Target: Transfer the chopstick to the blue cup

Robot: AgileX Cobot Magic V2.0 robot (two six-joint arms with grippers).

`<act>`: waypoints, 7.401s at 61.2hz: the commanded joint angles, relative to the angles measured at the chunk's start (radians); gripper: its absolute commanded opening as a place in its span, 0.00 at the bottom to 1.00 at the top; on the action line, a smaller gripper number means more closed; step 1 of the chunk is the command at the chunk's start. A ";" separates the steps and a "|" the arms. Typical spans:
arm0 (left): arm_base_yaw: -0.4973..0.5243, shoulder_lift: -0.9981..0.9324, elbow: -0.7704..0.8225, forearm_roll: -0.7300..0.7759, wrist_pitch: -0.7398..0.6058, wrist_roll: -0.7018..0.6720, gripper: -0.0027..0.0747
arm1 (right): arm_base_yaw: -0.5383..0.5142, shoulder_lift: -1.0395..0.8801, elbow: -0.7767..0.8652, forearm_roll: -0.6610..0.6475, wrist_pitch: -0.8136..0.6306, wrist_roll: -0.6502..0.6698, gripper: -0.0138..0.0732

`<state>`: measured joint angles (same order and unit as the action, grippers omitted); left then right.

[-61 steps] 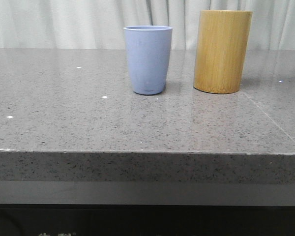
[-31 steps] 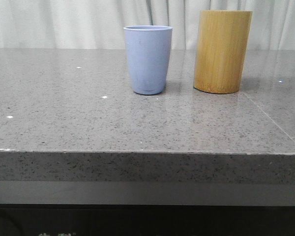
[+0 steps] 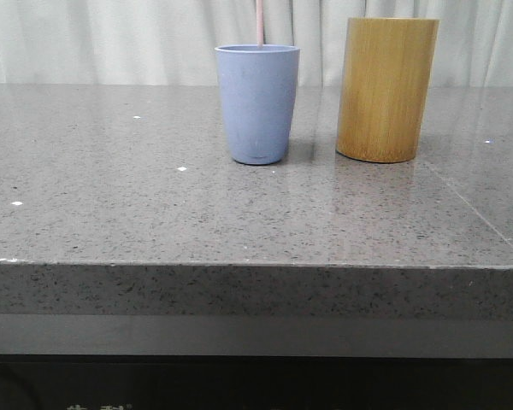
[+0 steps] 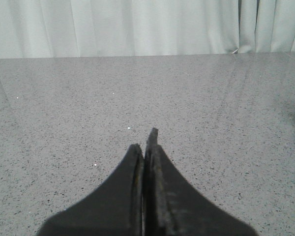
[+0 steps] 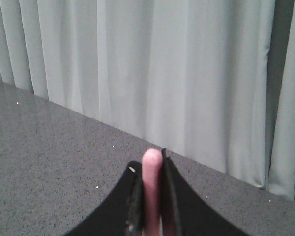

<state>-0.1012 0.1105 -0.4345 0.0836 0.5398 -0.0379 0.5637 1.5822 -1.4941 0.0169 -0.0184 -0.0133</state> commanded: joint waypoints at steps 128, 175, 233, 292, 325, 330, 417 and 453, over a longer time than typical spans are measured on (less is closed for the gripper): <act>0.000 0.010 -0.023 -0.005 -0.083 -0.009 0.01 | -0.334 -0.224 -0.024 0.031 0.485 -0.008 0.09; 0.000 0.010 -0.023 -0.005 -0.083 -0.009 0.01 | -0.515 -1.026 0.792 0.012 0.206 -0.008 0.09; 0.000 0.010 -0.023 -0.005 -0.083 -0.009 0.01 | -0.515 -1.522 1.052 0.012 0.210 -0.008 0.09; 0.021 -0.142 0.335 -0.089 -0.340 -0.009 0.01 | -0.515 -1.522 1.052 0.012 0.210 -0.008 0.09; 0.021 -0.140 0.444 -0.091 -0.449 -0.009 0.01 | -0.515 -1.522 1.054 0.012 0.210 -0.008 0.09; 0.021 -0.140 0.444 -0.091 -0.449 -0.009 0.01 | -0.515 -1.522 1.054 0.012 0.210 -0.008 0.09; 0.021 -0.140 0.444 -0.091 -0.449 -0.009 0.01 | -0.516 -1.606 1.517 0.031 0.123 -0.008 0.09; 0.021 -0.140 0.444 -0.091 -0.449 -0.009 0.01 | -0.516 -1.614 1.517 0.031 0.122 -0.008 0.09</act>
<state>-0.0829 -0.0053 0.0013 0.0000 0.1736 -0.0394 0.0545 -0.0106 0.0285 0.0470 0.1885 -0.0145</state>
